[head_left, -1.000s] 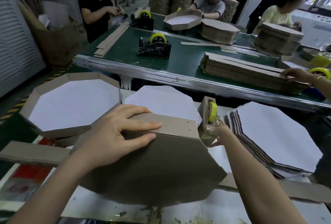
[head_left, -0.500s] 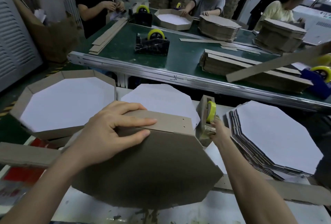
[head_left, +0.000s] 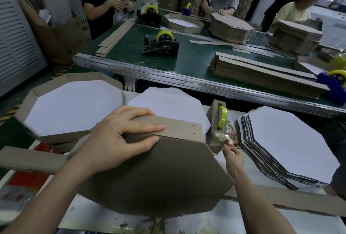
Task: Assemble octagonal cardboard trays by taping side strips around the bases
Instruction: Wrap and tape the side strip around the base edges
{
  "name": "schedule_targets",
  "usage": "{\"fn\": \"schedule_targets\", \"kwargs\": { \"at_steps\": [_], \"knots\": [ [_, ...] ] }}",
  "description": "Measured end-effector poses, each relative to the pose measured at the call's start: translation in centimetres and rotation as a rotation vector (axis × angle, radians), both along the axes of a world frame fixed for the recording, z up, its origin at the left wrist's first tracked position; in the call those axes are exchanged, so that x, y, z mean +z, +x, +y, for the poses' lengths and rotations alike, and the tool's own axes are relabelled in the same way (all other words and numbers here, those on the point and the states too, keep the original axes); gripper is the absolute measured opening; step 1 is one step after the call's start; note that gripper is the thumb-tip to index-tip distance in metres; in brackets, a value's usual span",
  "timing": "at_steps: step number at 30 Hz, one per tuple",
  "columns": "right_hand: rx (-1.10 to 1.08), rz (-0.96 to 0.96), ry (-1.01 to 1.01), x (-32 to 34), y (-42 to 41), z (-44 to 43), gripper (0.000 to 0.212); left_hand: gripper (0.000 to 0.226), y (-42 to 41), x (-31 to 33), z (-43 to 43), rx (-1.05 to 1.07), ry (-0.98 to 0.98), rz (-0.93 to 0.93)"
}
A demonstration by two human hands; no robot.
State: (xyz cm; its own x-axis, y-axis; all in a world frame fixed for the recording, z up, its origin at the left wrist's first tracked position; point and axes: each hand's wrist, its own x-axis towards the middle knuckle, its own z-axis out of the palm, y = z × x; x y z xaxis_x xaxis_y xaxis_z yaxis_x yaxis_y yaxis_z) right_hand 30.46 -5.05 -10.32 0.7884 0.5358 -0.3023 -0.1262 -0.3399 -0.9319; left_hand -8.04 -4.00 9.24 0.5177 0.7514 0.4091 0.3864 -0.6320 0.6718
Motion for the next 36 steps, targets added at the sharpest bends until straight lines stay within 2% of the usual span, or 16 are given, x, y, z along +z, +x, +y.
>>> {"fn": "schedule_targets", "kwargs": {
  "at_steps": [3, 6, 8, 12, 13, 14, 15, 16, 17, 20, 21, 23, 26, 30, 36],
  "knots": [
    [0.089, -0.005, -0.079, -0.1, -0.2, -1.3, 0.017, 0.03, 0.0, 0.0, -0.1, 0.004, 0.001, 0.004],
    [0.351, -0.029, -0.228, 1.8, -1.8, -1.7, 0.02, 0.03, 0.1, 0.1, -0.1, 0.003, 0.002, 0.006],
    [0.505, -0.11, -0.288, 3.9, -3.2, -0.9, 0.019, 0.03, -0.1, 0.1, -0.2, -0.012, 0.006, 0.009],
    [0.618, -0.218, -0.214, 9.9, -6.0, 1.3, 0.027, 0.03, -0.6, 0.3, -0.6, -0.044, 0.022, 0.002],
    [0.664, -0.229, -0.181, 11.8, -6.8, 1.6, 0.035, 0.03, -0.7, 0.3, -0.7, -0.045, 0.03, 0.004],
    [0.699, -0.217, -0.173, 13.6, -7.7, 1.8, 0.064, 0.03, -0.8, 0.4, -0.8, -0.043, 0.038, 0.012],
    [0.735, -0.226, -0.136, 15.4, -8.5, 1.9, 0.039, 0.03, -0.9, 0.4, -1.0, -0.038, 0.048, 0.023],
    [0.73, -0.225, -0.081, 17.2, -9.5, 1.8, 0.049, 0.029, -1.0, 0.5, -1.2, -0.035, 0.061, 0.032],
    [0.704, -0.212, -0.046, 18.7, -10.3, 1.6, 0.044, 0.028, -1.1, 0.5, -1.4, -0.035, 0.073, 0.036],
    [0.645, 0.041, 0.198, 23.0, -13.4, 0.3, 0.016, 0.025, -1.3, 0.4, -2.0, -0.029, 0.073, 0.031],
    [0.644, 0.136, 0.261, 24.2, -14.4, -0.3, 0.012, 0.025, -1.3, 0.4, -2.1, -0.025, 0.073, 0.035],
    [0.658, 0.28, 0.336, 26.1, -16.2, -1.6, 0.018, 0.023, -1.4, 0.4, -2.4, -0.022, 0.079, 0.065],
    [0.716, 0.379, 0.323, 27.6, -18.4, -4.0, 0.027, 0.022, -1.5, 0.1, -2.8, -0.003, 0.07, 0.116],
    [0.791, 0.463, 0.263, 27.1, -20.5, -7.1, 0.029, 0.04, -1.9, -0.1, -2.9, 0.017, -0.006, 0.1],
    [0.75, 0.562, 0.233, 25.7, -21.9, -10.5, 0.033, 0.054, -2.5, 0.1, -3.3, -0.026, 0.039, 0.106]
  ]
}}
